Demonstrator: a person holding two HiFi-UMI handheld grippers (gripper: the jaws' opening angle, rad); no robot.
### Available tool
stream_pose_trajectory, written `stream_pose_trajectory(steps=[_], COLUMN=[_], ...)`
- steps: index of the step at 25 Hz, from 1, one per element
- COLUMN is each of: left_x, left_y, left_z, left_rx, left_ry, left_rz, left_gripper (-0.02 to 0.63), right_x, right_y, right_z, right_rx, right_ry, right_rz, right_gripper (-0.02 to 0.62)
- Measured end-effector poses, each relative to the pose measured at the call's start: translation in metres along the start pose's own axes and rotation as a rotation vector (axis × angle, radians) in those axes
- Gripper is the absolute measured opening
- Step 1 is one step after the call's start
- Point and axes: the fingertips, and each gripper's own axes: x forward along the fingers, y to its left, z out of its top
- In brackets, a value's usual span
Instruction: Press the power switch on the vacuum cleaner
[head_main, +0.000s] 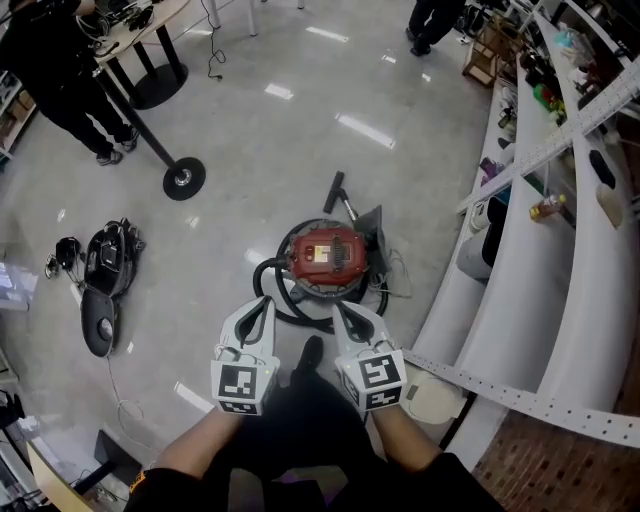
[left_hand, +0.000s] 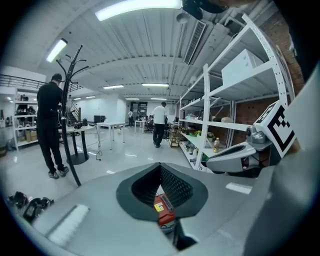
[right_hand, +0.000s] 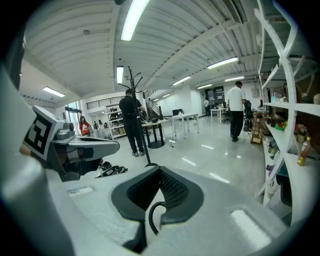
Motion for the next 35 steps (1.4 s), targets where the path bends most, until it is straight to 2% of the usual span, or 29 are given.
stream_pose_trajectory(steps=[7, 14, 22, 28, 35], left_x=[0.029, 0.076, 0.134, 0.179, 0.231], left_y=[0.002, 0.024, 0.053, 0.067, 0.074], left_z=[-0.028, -0.068, -0.136, -0.192, -0.254], left_rx=[-0.015, -0.021, -0.037, -0.011, -0.057], left_ry=[0.057, 0.127, 0.214, 0.28, 0.328], left_rz=[-0.001, -0.026, -0.041, -0.065, -0.12], left_gripper=[0.015, 0.015, 0.015, 0.015, 0.014], right_x=[0.029, 0.079, 0.154, 0.213, 0.271], right_y=[-0.014, -0.034, -0.048, -0.071, -0.1], right_z=[-0.018, -0.034, -0.09, -0.14, -0.194], right_rx=[0.018, 0.037, 0.053, 0.069, 0.088], right_ry=[0.065, 0.133, 0.25, 0.33, 0.42], right_rz=[0.007, -0.033, -0.06, -0.094, -0.125], right_gripper=[-0.008, -0.008, -0.008, -0.008, -0.008])
